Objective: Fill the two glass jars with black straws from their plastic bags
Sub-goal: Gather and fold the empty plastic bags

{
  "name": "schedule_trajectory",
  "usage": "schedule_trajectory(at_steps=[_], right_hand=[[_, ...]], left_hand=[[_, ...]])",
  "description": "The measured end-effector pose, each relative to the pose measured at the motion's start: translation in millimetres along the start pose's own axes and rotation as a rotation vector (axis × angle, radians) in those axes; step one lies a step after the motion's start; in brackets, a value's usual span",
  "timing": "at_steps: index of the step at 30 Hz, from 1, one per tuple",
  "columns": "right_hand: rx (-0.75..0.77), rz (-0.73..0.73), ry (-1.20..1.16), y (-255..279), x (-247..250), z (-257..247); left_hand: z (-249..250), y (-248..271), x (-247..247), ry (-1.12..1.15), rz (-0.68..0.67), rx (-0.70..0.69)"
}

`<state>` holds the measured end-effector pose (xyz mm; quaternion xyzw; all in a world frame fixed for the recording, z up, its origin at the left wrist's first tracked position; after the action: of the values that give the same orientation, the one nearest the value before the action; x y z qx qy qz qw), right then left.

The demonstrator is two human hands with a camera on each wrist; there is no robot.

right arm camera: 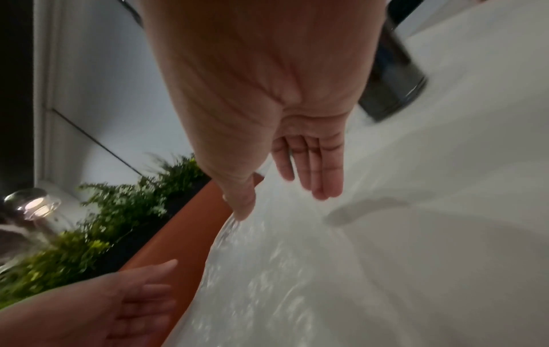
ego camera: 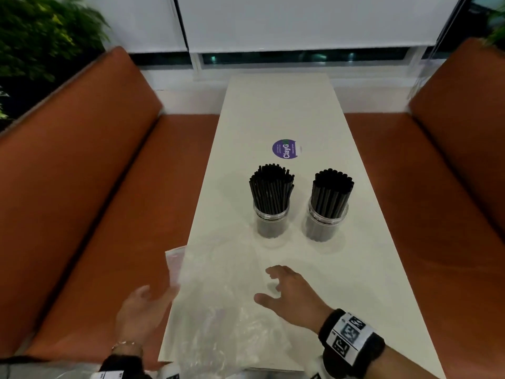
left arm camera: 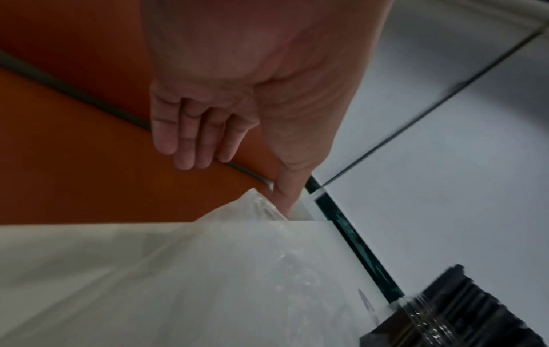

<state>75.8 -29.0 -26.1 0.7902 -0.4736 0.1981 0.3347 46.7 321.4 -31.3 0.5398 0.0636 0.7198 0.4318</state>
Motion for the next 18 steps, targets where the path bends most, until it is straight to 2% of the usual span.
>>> schedule_trajectory(at_steps=[2, 4, 10, 13, 16, 18], right_hand=[[-0.037, -0.005, 0.007, -12, -16, -8], [-0.097, 0.0, -0.03, -22, -28, -11], [-0.256, 0.043, -0.18, -33, -50, 1], [-0.255, 0.066, -0.311, -30, -55, 5], [-0.242, 0.004, -0.547, -22, -56, -7], [-0.195, -0.059, -0.675, -16, -53, -22]], left_hand=[[-14, 6, -14, 0.025, -0.083, 0.051], [-16, 13, -30, 0.002, -0.133, 0.035], [-9, 20, -49, 0.059, -0.024, -0.043], [-13, 19, -44, 0.069, 0.042, -0.061], [-18, 21, -27, 0.203, 0.098, -0.132], [-21, 27, -22, 0.413, 0.001, -0.17]])
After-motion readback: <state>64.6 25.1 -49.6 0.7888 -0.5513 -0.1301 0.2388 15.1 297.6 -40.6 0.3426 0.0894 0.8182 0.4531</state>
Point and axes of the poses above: each hand's wrist, its own y-axis away from the middle knuckle, its own x-axis out of the back of the hand, z = x × y, the point moved 8 cm from there along -y, towards the middle knuckle, and after that the axes turned 9 degrees about x, right-handed, at the moved point
